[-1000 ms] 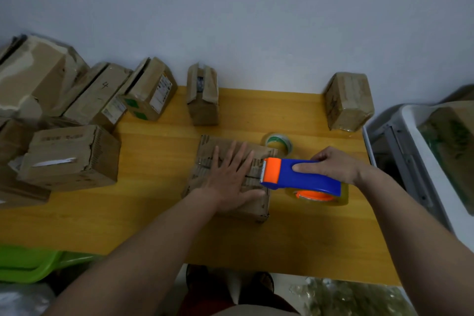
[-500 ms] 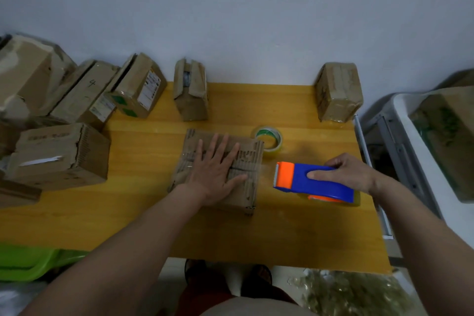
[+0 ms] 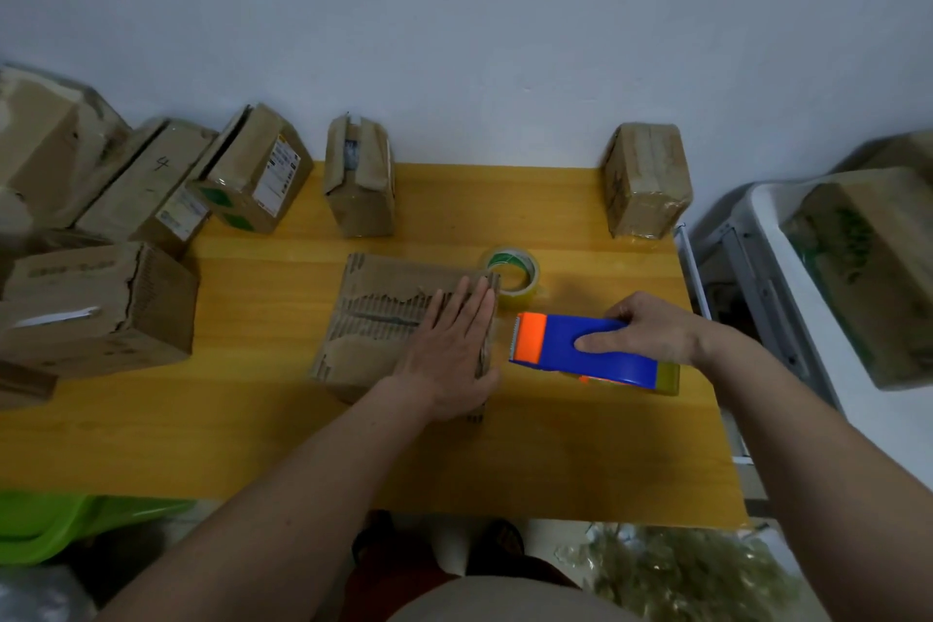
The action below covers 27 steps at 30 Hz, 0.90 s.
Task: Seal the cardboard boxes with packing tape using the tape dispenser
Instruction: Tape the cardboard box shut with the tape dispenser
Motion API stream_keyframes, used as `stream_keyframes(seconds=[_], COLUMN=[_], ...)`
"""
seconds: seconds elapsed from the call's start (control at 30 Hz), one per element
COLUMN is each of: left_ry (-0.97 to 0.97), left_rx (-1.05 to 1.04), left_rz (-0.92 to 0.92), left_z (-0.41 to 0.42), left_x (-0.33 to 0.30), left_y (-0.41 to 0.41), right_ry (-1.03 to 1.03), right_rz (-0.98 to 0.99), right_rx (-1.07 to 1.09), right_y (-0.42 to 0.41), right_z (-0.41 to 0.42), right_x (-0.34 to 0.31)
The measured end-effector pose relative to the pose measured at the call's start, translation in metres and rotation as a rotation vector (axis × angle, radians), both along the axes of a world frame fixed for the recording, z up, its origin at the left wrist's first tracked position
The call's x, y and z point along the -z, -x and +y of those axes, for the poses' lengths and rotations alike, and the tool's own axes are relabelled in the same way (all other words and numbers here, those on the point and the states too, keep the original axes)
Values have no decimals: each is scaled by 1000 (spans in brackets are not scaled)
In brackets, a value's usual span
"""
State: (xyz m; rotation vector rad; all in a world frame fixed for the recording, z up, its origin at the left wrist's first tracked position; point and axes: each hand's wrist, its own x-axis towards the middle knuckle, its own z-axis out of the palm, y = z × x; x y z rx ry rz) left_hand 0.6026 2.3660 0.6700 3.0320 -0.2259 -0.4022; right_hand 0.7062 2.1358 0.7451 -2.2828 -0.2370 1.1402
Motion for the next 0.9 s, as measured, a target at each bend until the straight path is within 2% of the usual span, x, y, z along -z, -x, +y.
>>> stream_keyframes(seconds=[0.1, 0.17, 0.27, 0.3, 0.4, 0.5, 0.63, 0.7, 0.8, 0.87, 0.9], left_ry=[-3, -4, -7, -4, 6, 35, 230, 210, 76, 42, 85], left_rx=[-9, -12, -18, -21, -38, -49, -132, -196, -342, -463, -539], left_rz=[0, 3, 11, 8, -11, 13, -36, -86, -94, -89, -95], left_z=[-3, -4, -2, -2, -3, -3, 8, 16, 37, 54, 62], left_x=[-1, -2, -3, -3, -2, -4, -12, -13, -10, -10, -11], left_y=[0, 1, 1, 2, 2, 0, 4, 14, 28, 37, 39], right_ry=[116, 273, 598, 653, 526, 518, 520, 538, 405, 289, 200], right_rz=[-56, -181, -457, -468, -325, -445, -554, -508, -339, -439, -533], right_rx=[-45, -115, -339, -342, -52, 13, 106, 117, 235, 391, 488], right_y=[3, 10, 29, 33, 36, 49, 70, 76, 80, 78, 77], right_z=[13, 29, 38, 30, -1, -4, 18, 26, 38, 43, 48], right_x=[-6, -6, 4, 10, 32, 53, 87, 106, 122, 118, 111])
